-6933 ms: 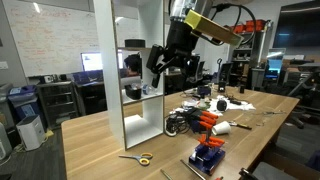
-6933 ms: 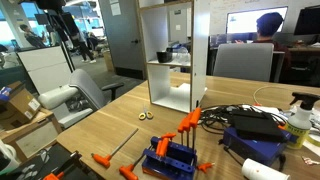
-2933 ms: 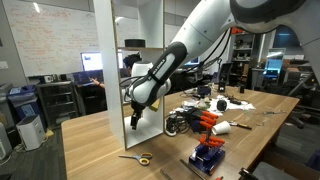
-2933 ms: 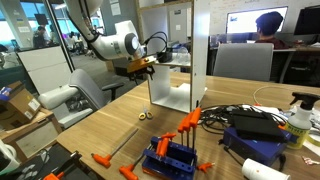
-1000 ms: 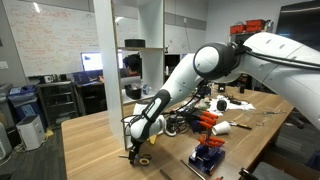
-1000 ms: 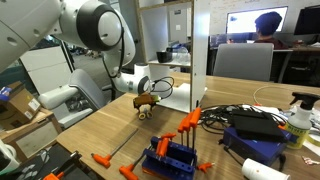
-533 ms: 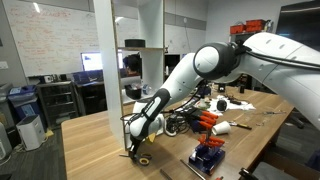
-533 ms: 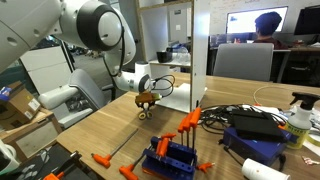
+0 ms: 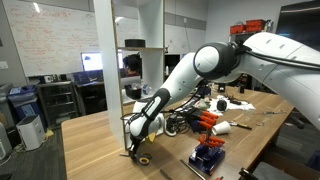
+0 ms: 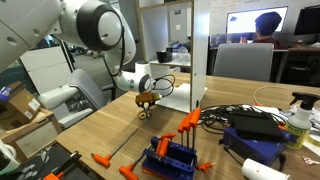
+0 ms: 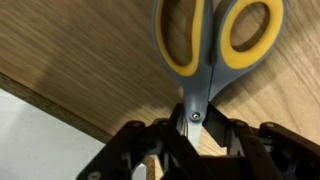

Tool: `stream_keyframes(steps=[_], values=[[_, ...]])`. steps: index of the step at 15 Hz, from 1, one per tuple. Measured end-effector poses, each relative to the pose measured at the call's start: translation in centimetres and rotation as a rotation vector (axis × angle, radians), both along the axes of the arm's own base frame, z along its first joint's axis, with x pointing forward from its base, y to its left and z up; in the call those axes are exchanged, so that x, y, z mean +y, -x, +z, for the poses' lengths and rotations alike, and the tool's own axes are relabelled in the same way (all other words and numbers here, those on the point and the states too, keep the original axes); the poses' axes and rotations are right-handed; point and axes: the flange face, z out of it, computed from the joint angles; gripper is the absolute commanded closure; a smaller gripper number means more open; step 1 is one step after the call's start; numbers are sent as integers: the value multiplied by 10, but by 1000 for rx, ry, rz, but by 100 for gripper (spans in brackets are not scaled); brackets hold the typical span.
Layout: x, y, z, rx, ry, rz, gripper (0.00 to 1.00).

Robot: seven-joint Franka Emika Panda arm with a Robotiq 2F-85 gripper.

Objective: Pick the scissors and put it in the bottom compartment of the cabinet

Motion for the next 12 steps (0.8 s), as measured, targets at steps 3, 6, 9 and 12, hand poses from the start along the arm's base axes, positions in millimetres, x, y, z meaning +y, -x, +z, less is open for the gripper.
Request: stream_keyframes(steps=[3,6,9,12], values=[[-5,-4,14,-8,2,-10,81],[-13,-8,40,-26,0,-34,81],[-25,-6,58,-32,2,-71,81],[-36,6,58,-10,22,-107,81]])
